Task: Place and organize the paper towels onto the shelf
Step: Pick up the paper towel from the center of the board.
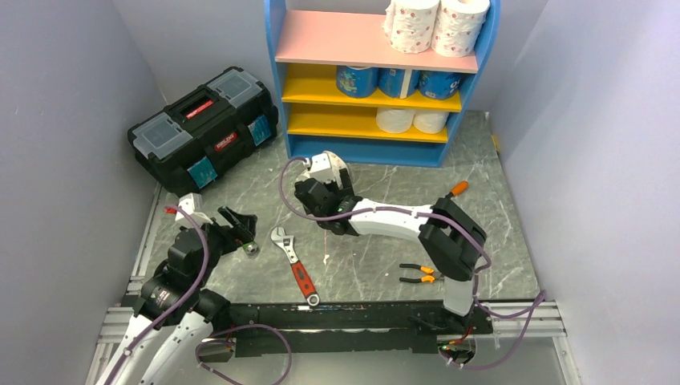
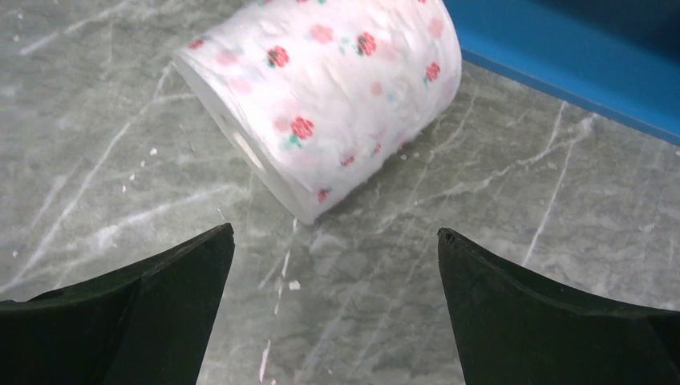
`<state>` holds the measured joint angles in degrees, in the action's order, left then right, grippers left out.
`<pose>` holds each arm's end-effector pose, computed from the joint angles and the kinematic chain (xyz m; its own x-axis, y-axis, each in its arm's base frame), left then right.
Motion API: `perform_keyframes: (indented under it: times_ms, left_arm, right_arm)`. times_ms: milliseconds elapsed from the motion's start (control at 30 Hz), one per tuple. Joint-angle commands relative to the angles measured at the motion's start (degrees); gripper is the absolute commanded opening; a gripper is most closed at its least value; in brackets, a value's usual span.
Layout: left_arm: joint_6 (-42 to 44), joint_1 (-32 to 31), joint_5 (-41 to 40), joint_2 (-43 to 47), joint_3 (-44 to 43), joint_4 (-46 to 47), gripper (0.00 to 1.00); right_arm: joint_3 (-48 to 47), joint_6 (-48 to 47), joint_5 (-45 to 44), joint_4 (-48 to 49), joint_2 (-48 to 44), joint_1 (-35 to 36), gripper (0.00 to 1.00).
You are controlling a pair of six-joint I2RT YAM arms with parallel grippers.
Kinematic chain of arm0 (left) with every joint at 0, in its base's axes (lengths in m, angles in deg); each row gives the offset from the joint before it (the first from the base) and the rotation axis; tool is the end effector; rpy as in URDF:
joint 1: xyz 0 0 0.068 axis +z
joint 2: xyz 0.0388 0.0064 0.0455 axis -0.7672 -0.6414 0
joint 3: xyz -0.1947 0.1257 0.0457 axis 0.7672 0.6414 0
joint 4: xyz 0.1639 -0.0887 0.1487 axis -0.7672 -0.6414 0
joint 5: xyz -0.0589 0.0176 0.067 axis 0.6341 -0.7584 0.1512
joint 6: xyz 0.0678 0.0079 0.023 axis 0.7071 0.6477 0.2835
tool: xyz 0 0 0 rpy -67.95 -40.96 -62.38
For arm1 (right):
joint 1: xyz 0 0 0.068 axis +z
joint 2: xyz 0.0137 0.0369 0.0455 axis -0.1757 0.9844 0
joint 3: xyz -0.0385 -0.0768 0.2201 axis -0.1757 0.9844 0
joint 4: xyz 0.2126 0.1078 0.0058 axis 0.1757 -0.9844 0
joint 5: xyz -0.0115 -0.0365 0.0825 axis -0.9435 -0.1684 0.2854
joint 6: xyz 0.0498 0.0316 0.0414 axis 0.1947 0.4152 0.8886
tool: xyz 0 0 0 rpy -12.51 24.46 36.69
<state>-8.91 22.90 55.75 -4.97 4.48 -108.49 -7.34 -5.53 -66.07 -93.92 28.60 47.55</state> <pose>0.1169 -0.0398 0.2534 -0.3386 -0.5564 -0.7588 -0.0665 0.8186 -0.5705 0.2395 0.3008 0.1762 -0.4491 -0.2388 -0.8610 -0.1838 0.9677 -0.1725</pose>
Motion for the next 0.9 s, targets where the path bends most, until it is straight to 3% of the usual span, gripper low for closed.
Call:
perform_keyframes:
  times_ms: [0,600,867]
  left_arm:
    - [-0.7,0.2,-1.5,1.6,0.9,-1.1,0.96]
    - [-0.4,0.2,-1.7,0.7,1.6,-1.2,0.96]
    - [-0.4,0.2,-1.4,1.1,2.1,-0.9,0.95]
  right_arm:
    - [-5.7,-0.4,-4.4,1.0,3.8,0.3,1.00]
    - [-18.4,-2.3,-14.6,-5.5,16.2,-0.6,0.99]
    - [-17.6,-3.5,-13.5,-4.8,16.3,-1.2,0.82]
